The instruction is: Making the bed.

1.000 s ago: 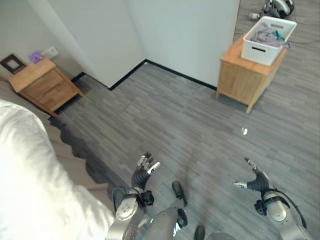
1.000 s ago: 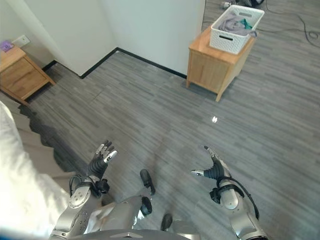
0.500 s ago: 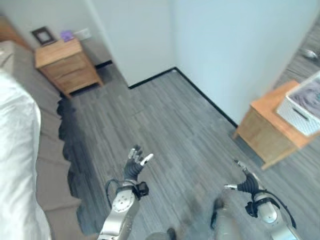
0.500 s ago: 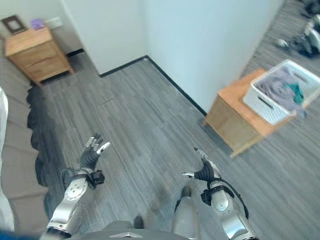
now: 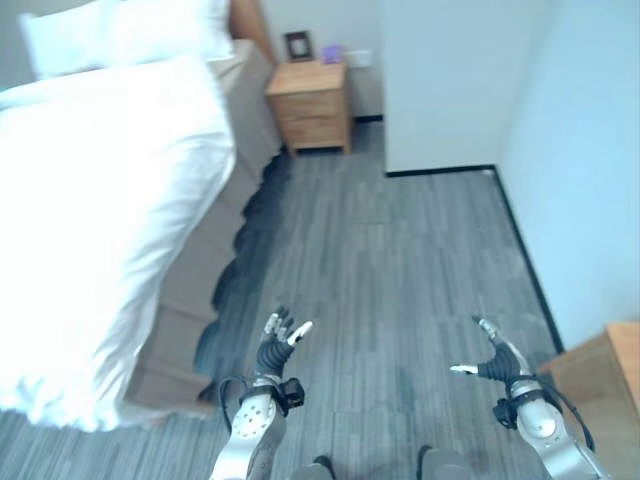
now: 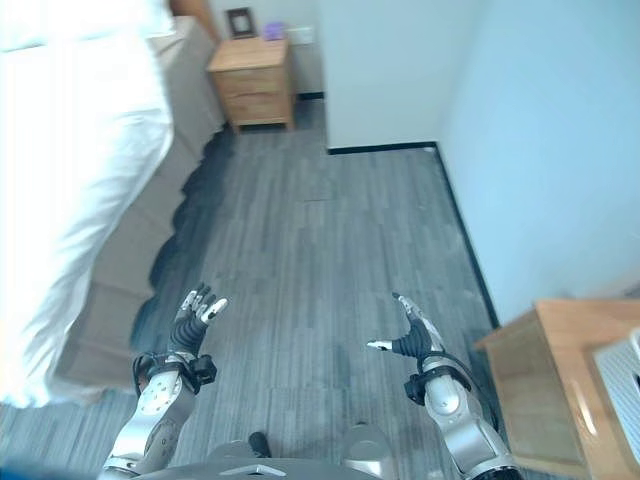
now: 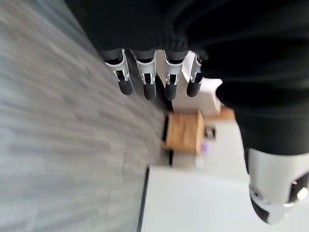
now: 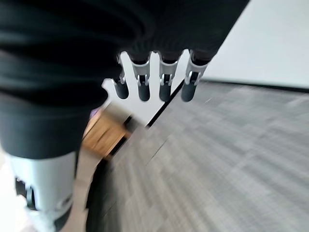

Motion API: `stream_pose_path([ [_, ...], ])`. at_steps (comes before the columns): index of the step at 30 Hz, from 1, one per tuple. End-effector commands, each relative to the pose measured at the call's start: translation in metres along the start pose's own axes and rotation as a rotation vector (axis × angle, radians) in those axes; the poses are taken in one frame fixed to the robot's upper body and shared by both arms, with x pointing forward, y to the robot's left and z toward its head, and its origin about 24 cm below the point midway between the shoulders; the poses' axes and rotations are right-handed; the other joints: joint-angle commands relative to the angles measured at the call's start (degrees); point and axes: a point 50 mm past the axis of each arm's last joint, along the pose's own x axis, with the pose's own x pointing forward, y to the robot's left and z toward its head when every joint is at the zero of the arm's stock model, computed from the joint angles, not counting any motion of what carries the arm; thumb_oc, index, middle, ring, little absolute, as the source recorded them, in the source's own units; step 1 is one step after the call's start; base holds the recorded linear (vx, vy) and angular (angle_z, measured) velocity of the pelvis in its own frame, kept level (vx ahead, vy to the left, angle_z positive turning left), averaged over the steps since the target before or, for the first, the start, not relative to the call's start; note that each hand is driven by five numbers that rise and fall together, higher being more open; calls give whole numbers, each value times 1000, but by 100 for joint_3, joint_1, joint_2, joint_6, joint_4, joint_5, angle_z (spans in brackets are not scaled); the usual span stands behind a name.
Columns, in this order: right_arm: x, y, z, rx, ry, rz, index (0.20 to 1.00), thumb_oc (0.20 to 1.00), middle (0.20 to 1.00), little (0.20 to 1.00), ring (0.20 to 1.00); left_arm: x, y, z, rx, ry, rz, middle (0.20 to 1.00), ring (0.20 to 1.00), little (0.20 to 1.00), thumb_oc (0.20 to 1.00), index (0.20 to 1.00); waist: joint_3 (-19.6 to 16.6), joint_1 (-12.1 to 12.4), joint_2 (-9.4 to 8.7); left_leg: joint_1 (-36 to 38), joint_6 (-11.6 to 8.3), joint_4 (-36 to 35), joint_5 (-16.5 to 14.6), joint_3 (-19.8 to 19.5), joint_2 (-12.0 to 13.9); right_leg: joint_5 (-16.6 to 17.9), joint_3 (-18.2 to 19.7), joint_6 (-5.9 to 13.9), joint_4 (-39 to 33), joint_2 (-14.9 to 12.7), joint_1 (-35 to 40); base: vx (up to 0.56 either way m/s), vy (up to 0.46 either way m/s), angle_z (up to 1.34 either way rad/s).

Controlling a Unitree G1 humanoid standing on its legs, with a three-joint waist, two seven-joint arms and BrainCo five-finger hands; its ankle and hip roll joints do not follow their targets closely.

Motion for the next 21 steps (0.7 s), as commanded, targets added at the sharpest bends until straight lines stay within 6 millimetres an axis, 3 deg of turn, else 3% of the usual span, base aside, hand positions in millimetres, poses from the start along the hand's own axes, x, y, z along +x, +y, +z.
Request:
stream_pose_path([
  [1,-2,1,9,99,-36,-37,1000,1000,1000,1000,1000,5,22,21,6,-80,53,1000,1000,1000,1000,1000,-144,-176,-148,354,-140,-297,-688,-263,-204,544,21,502,-1042,-220,286,83,189,84],
  [4,-3,6,7,110,-21,-25,1000,1000,1000,1000,1000,5,23,20,16,-73,61,1000,1000,1000,1000,1000,-192,-212,-158,517,-50,-685,-600,-330,-339,464,-191,562,-637,-386,246,88,197,79],
  [5,-2,9,10,123,-32,-15,1000,1000,1000,1000,1000,6,24,22,30,-77,61,1000,1000,1000,1000,1000,-147,-200,-174,655,74,-886,-649,-426,-462,508,-225,667,253,-521,-43,64,219,48],
  [7,-1,12,14,108,-46,-5,1000,1000,1000,1000,1000,7,26,24,55,-82,65,1000,1000,1000,1000,1000,-20,-221,-238,709,206,-935,-655,-462,-576,1041,-136,777,942,-742,-467,14,183,39],
  [8,-1,12,13,108,-44,-5,1000,1000,1000,1000,1000,7,26,23,56,-80,64,1000,1000,1000,1000,1000,-37,-222,-245,761,184,-935,-776,-549,-614,930,-77,852,994,-770,-440,-75,95,62],
  [9,4,8,21,29,-87,-17,1000,1000,1000,1000,1000,8,30,24,76,-79,77,1000,1000,1000,1000,1000,88,-259,-243,730,223,-935,-695,-571,-585,1171,172,815,1360,-673,-754,-16,75,52],
  [10,4,8,21,29,-87,-17,1000,1000,1000,1000,1000,8,30,24,75,-79,78,1000,1000,1000,1000,1000,85,-254,-246,726,223,-935,-696,-565,-588,1164,181,816,1375,-676,-770,-78,66,22],
  [11,6,5,24,29,-102,-35,1000,1000,1000,1000,1000,7,31,22,78,-74,77,1000,1000,1000,1000,1000,105,-316,-216,699,182,-935,-695,-767,-541,740,622,750,1179,-122,-881,7,15,32],
  [12,6,5,24,28,-102,-35,1000,1000,1000,1000,1000,7,31,22,78,-74,77,1000,1000,1000,1000,1000,108,-318,-215,704,179,-935,-698,-769,-538,733,619,747,1183,-120,-876,47,18,49],
  [13,6,1,22,45,-93,-42,1000,1000,1000,1000,1000,6,34,22,100,-77,68,1000,1000,1000,1000,1000,52,-325,-189,617,144,-935,-640,-1052,-579,418,935,513,594,416,-729,72,-3,64],
  [15,5,0,18,64,-83,-40,1000,1000,1000,1000,1000,5,38,21,121,-75,74,1000,1000,1000,1000,1000,-2,-284,-246,559,146,-935,-678,-1192,-718,505,980,355,-205,538,-417,64,-12,73],
  [21,5,6,18,120,-80,12,1000,1000,1000,1000,1000,1,37,14,99,-50,61,1000,1000,1000,1000,1000,-207,-117,-162,686,117,-935,-682,-1093,-811,831,970,386,-1246,423,172,57,-32,22],
])
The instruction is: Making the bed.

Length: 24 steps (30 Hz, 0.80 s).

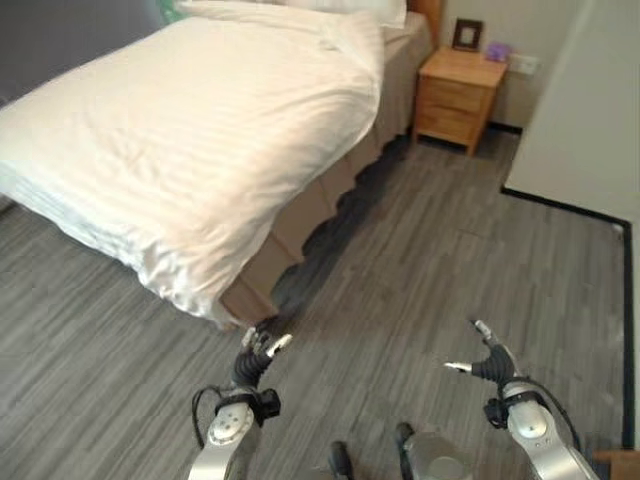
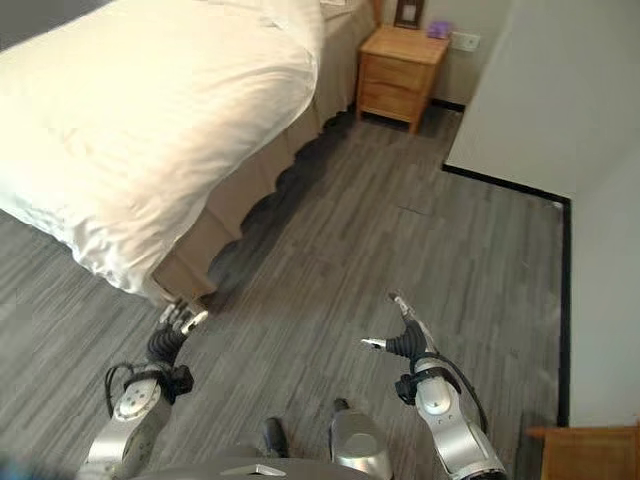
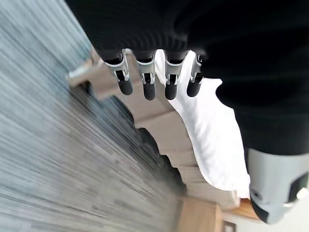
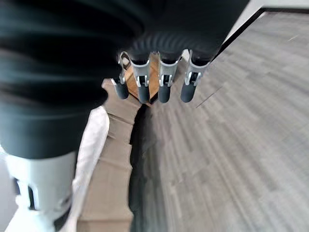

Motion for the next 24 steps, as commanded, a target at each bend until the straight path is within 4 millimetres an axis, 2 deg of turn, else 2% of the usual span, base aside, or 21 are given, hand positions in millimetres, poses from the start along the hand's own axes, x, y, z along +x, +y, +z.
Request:
stream_pose_path([
  [1,2,-4,10,50,-65,4,1000,1000,1000,1000,1000,8,-7,27,5,-132,-54,1000,1000,1000,1000,1000,-204,-40,-197,293,-245,35,-301,54,22,378,-177,329,-1304,-240,887,18,-52,-33],
  [5,0,-4,5,62,-44,17,1000,1000,1000,1000,1000,5,-8,22,-10,-111,-67,1000,1000,1000,1000,1000,-221,-23,-172,295,-304,35,-251,38,68,398,-351,311,-1454,-287,1028,6,-36,-1],
  [6,5,10,-63,324,355,-3,1000,1000,1000,1000,1000,6,28,47,312,-159,-19,1000,1000,1000,1000,1000,-282,218,-359,220,-107,35,-591,-10,109,201,-398,487,-792,-120,621,45,-25,-2],
  [7,10,-8,-44,308,237,-45,1000,1000,1000,1000,1000,9,32,60,333,-205,4,1000,1000,1000,1000,1000,-346,248,-364,216,-127,35,-589,9,117,304,-455,493,-1048,-160,674,84,-9,-3],
  [8,17,-16,-29,258,158,-65,1000,1000,1000,1000,1000,16,27,56,308,-195,11,1000,1000,1000,1000,1000,-325,283,-388,228,-97,35,-600,-5,104,332,-533,501,-921,-211,653,82,-8,-2],
  [9,17,-17,-29,258,157,-66,1000,1000,1000,1000,1000,17,26,56,308,-196,11,1000,1000,1000,1000,1000,-321,284,-387,227,-95,35,-600,-6,102,319,-533,503,-899,-214,643,33,15,-3],
  [10,21,-26,-15,204,88,-81,1000,1000,1000,1000,1000,19,24,64,317,-226,8,1000,1000,1000,1000,1000,-251,318,-372,235,-38,35,-610,-12,112,268,-635,552,-190,-230,412,-3,35,-1],
  [11,23,-31,-8,181,49,-91,1000,1000,1000,1000,1000,19,23,64,302,-229,3,1000,1000,1000,1000,1000,-169,328,-348,288,4,35,-653,-16,118,393,-721,670,442,-264,143,27,57,-9],
  [12,27,-26,-4,185,34,-73,1000,1000,1000,1000,1000,31,42,17,369,3,127,1000,1000,1000,1000,1000,-138,289,-355,346,27,35,-674,63,104,734,-779,866,1020,-366,-87,74,53,-17],
  [13,27,-30,3,145,1,-101,1000,1000,1000,1000,1000,36,32,38,454,-91,87,1000,1000,1000,1000,1000,-13,233,-295,455,34,35,-759,125,154,971,-900,1019,1686,-566,-275,58,30,-24],
  [14,27,-30,3,145,1,-101,1000,1000,1000,1000,1000,36,32,38,454,-92,87,1000,1000,1000,1000,1000,-20,241,-299,435,33,35,-741,131,153,988,-895,1013,1684,-565,-298,188,-18,-19],
  [15,27,-36,9,149,-41,-140,1000,1000,1000,1000,1000,35,-2,128,475,-556,-5,1000,1000,1000,1000,1000,71,86,-242,582,-45,35,-766,-12,280,972,-1122,972,2113,-714,-615,441,-63,19],
  [16,21,-37,7,181,-25,-148,1000,1000,1000,1000,1000,46,6,31,406,-77,26,1000,1000,1000,1000,1000,50,-179,-249,751,-197,35,-867,-155,263,605,-944,855,1425,-391,-820,446,-63,49],
  [18,21,-37,6,180,-24,-148,1000,1000,1000,1000,1000,46,6,30,406,-76,26,1000,1000,1000,1000,1000,38,-186,-238,736,-203,35,-855,-162,277,633,-960,846,1384,-379,-811,306,-84,58],
  [19,18,-44,5,162,-23,-166,1000,1000,1000,1000,1000,38,5,48,394,-160,-7,1000,1000,1000,1000,1000,4,-284,-245,892,-371,35,-957,-184,300,574,-1311,752,33,-502,-853,481,-210,25],
  [20,18,-47,8,160,-41,-180,1000,1000,1000,1000,1000,35,8,54,392,-190,0,1000,1000,1000,1000,1000,-22,-264,-256,975,-467,35,-994,-159,339,631,-1510,720,-467,-616,-902,664,-302,13],
  [21,18,-48,10,158,-50,-185,1000,1000,1000,1000,1000,32,11,56,382,-199,5,1000,1000,1000,1000,1000,-55,-284,-235,1095,-572,35,-1038,-181,436,820,-1693,719,-1079,-599,-864,512,-286,-8],
  [22,17,-50,12,146,-63,-191,1000,1000,1000,1000,1000,31,13,59,375,-210,11,1000,1000,1000,1000,1000,-56,-320,-241,1239,-652,35,-1058,-196,507,919,-1662,772,-1465,-618,-1067,510,-312,0],
  [24,14,-49,8,131,-52,-193,1000,1000,1000,1000,1000,30,13,60,348,-226,4,1000,1000,1000,1000,1000,-90,-371,-111,1516,-790,35,-1012,-294,730,907,-1384,835,-1465,-652,-1351,459,-289,25],
])
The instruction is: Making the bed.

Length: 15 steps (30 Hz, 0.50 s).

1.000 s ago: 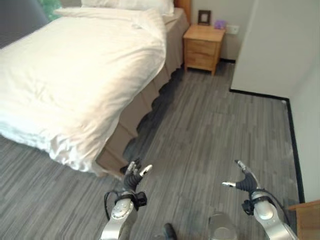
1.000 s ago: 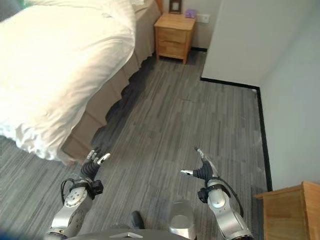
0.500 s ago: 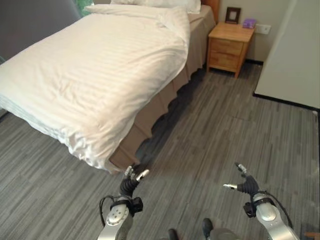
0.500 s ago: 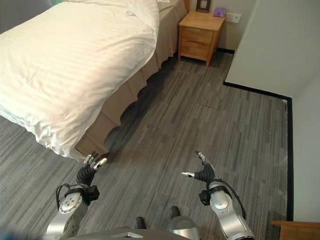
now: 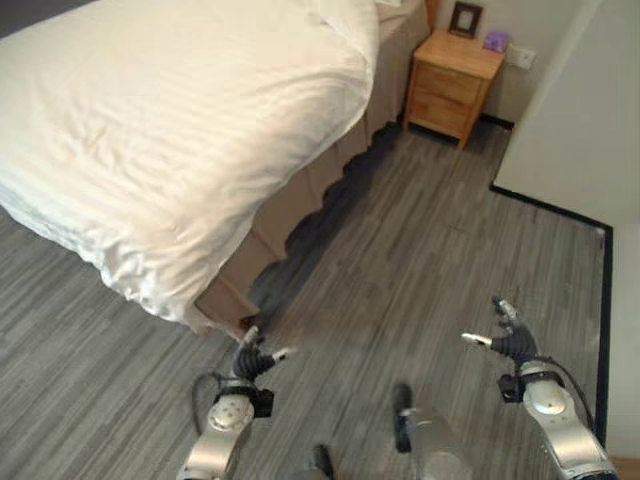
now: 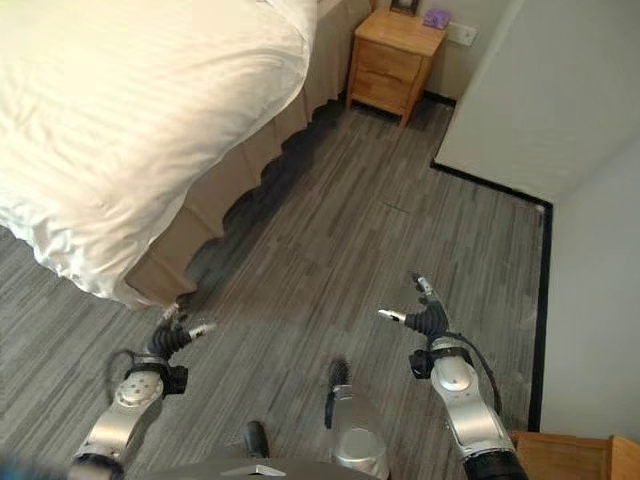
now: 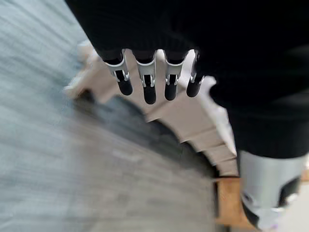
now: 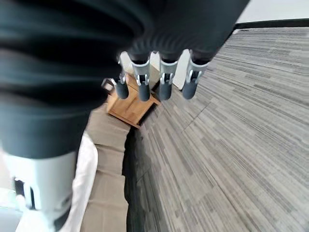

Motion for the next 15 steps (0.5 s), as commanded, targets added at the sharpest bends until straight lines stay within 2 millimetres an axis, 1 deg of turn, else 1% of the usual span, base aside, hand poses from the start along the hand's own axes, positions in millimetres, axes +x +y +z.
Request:
stream_pose_path([
  [1,3,-11,12,-44,-81,-52,1000,1000,1000,1000,1000,3,16,26,22,-147,17,1000,1000,1000,1000,1000,-266,-172,-15,1678,-451,-393,-279,224,320,783,27,37,-277,314,-122,432,-237,50],
  [2,2,-12,11,-59,-80,-51,1000,1000,1000,1000,1000,3,16,26,15,-155,12,1000,1000,1000,1000,1000,-282,-207,37,1891,-518,-353,-63,157,406,907,157,38,-228,350,-48,557,-376,55],
  [3,1,-14,13,-96,-96,-47,1000,1000,1000,1000,1000,-1,17,27,-2,-174,16,1000,1000,1000,1000,1000,-271,-190,109,1784,-665,789,616,-30,644,1026,164,-145,-128,465,253,759,-602,61],
  [4,-1,-12,11,-87,-94,-40,1000,1000,1000,1000,1000,-4,17,25,-20,-163,23,1000,1000,1000,1000,1000,-254,-154,79,1430,-656,1814,1277,-111,806,999,173,-385,-75,578,527,704,-687,47],
  [5,-2,-13,7,-87,-76,-39,1000,1000,1000,1000,1000,-7,16,22,-43,-154,20,1000,1000,1000,1000,1000,-193,-54,-25,904,-559,2663,1540,-203,848,889,189,-569,-157,656,904,501,-600,27],
  [6,-1,-18,9,-92,-83,-63,1000,1000,1000,1000,1000,-9,16,22,-70,-154,23,1000,1000,1000,1000,1000,-67,73,-103,470,-459,3368,1614,-323,773,788,215,-723,-227,682,1177,437,-524,-19],
  [7,-1,-22,12,-81,-98,-74,1000,1000,1000,1000,1000,-10,16,25,-92,-168,21,1000,1000,1000,1000,1000,12,154,-164,279,-343,3501,1560,-275,755,707,268,-808,-277,714,1379,279,-327,-53],
  [8,-1,-21,12,-81,-98,-74,1000,1000,1000,1000,1000,-10,16,25,-92,-168,21,1000,1000,1000,1000,1000,11,155,-169,280,-341,3497,1564,-273,750,708,270,-807,-277,710,1377,304,-266,-80],
  [9,-1,-27,14,-93,-106,-90,1000,1000,1000,1000,1000,-10,14,30,-103,-187,7,1000,1000,1000,1000,1000,118,283,-241,-80,-312,3730,1323,-350,533,609,405,-833,-277,673,1564,485,-219,-70],
  [10,5,-29,23,-109,-133,-85,1000,1000,1000,1000,1000,-8,7,38,-140,-218,3,1000,1000,1000,1000,1000,179,451,-272,-597,-270,3511,963,-400,110,511,610,-777,-277,608,1766,696,-247,-51],
  [11,8,-29,28,-119,-153,-80,1000,1000,1000,1000,1000,-8,4,40,-153,-226,-1,1000,1000,1000,1000,1000,168,515,-219,-777,-206,2907,710,-310,-195,435,675,-740,-277,661,1895,533,-129,-24],
  [12,8,-30,28,-119,-154,-81,1000,1000,1000,1000,1000,-8,4,40,-153,-226,-1,1000,1000,1000,1000,1000,164,526,-238,-757,-193,2853,741,-286,-223,440,692,-732,-277,634,1884,661,-45,-33],
  [13,10,-28,33,-128,-171,-63,1000,1000,1000,1000,1000,-10,1,42,-172,-238,3,1000,1000,1000,1000,1000,57,593,-128,-744,-37,1190,623,77,-417,255,864,-594,-277,712,2168,665,-21,-48],
  [14,11,-28,32,-141,-169,-57,1000,1000,1000,1000,1000,-11,1,43,-178,-242,18,1000,1000,1000,1000,1000,5,615,-4,-808,-23,629,770,105,-489,178,930,-601,-277,835,2269,946,-34,-68],
  [15,10,-30,29,-161,-160,-58,1000,1000,1000,1000,1000,-11,1,40,-204,-231,27,1000,1000,1000,1000,1000,-26,627,105,-787,-30,-190,1088,277,-547,-17,991,-586,-277,930,2486,659,-20,-56],
])
